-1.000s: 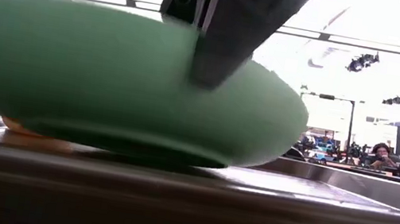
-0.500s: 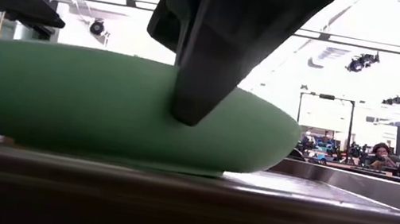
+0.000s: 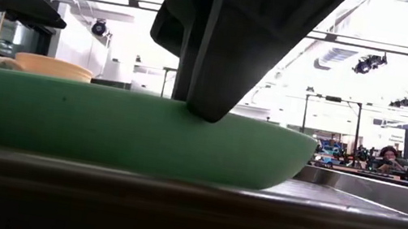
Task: Set up tray
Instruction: Put the green plate to the middle of the orange cup on the serving tray, then put the gray bowl on top of the plate on the serving tray
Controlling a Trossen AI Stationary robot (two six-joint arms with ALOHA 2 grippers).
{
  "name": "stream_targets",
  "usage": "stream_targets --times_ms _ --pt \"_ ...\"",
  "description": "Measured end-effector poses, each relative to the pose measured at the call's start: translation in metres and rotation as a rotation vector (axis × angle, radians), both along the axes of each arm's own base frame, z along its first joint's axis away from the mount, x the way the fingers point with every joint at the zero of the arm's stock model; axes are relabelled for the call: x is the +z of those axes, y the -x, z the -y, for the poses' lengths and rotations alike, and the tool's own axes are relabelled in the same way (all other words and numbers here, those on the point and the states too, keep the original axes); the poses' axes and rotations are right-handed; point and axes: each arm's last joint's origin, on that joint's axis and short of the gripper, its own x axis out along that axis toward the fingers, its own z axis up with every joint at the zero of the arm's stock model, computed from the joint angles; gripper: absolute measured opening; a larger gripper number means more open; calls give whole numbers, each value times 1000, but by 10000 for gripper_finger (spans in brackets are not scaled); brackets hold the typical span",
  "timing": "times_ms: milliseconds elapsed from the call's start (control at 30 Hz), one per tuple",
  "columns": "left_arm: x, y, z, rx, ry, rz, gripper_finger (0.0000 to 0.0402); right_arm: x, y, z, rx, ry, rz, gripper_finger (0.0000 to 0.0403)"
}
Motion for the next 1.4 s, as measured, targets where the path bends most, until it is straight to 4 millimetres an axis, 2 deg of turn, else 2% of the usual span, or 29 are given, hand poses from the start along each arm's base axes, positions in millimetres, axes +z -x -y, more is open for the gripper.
stream_targets --times_ms 500,867,1133,1400 --pt "0 0 0 -2 0 0 179 1 0 1 -20 6 -1 67" --pt "0 0 0 -1 0 1 179 21 3 3 -27 -5 35 67" --pt "0 0 0 -1 0 2 179 47 10 9 -68 41 90 67" --pt "0 0 0 0 3 3 179 82 15 32 -158 166 198 67"
